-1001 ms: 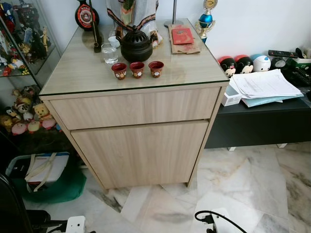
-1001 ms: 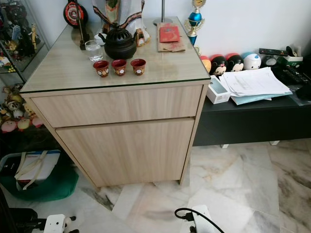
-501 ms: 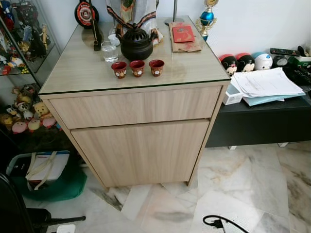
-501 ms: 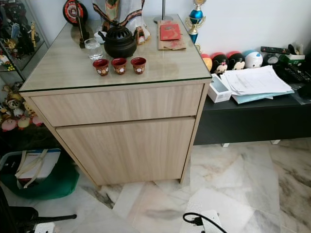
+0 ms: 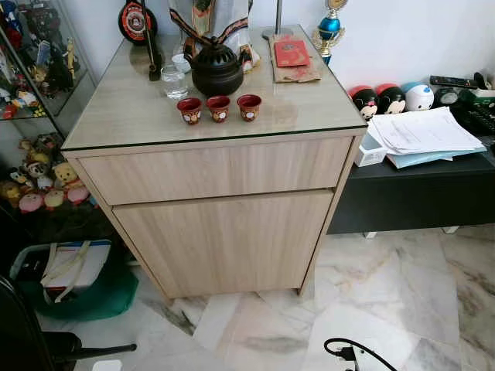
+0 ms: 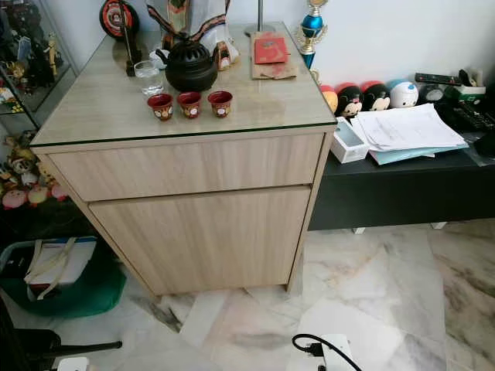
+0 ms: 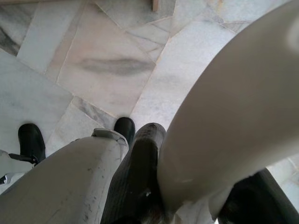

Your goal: Sweep floor

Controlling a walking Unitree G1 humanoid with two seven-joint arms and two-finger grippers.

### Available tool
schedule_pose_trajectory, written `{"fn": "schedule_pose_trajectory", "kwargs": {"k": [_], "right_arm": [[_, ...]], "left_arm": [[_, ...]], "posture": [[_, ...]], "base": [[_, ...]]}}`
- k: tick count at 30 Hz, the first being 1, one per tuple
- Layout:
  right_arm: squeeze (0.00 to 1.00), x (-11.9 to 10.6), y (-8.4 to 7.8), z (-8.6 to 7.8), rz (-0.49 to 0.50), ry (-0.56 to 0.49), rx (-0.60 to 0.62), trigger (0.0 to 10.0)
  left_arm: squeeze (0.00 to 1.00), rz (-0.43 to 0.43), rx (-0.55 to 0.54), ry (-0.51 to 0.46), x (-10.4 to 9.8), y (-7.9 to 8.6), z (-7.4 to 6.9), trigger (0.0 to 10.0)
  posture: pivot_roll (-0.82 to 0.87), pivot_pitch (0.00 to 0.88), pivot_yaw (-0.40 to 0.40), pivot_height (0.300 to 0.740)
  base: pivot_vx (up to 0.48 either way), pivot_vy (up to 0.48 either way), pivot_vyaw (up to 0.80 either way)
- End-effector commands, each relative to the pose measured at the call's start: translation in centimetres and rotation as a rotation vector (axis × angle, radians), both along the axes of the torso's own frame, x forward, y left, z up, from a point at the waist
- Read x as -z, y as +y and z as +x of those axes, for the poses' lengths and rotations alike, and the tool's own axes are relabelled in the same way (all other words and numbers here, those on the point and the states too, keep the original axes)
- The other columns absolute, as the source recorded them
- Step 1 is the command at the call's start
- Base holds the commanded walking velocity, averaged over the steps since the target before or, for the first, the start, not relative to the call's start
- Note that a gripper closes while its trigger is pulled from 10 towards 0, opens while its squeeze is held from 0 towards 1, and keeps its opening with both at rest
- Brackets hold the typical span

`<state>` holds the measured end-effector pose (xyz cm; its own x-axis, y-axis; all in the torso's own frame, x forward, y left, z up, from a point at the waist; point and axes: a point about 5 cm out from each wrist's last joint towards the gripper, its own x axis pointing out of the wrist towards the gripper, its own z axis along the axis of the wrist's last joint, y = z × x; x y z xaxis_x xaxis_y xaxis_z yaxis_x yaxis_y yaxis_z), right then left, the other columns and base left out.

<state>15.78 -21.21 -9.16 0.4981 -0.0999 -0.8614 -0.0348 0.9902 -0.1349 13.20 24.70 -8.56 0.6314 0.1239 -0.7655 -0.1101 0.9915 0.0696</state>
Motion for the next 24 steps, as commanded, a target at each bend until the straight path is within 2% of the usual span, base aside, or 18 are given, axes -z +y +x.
{"fn": "schedule_pose_trajectory", "kwargs": {"k": [1,24], "right_arm": [[0.00,0.09,0.42,-0.02,0.029,-0.001,0.022,10.0],[0.00,0.16,1.17,0.13,0.044,0.002,0.000,10.0]], "left_arm": [[0.00,-0.009,0.005,0.011,0.15,-0.19,-0.21,10.0],[0.00,-0.019,0.053,0.009,0.15,-0.77,0.13,10.0]], "posture": [[-0.09,0.056,0.013,0.740],[-0.08,0.090,0.021,0.740]], "base": [[0.000,0.000,0.00],[-0.296,0.000,0.00]]}}
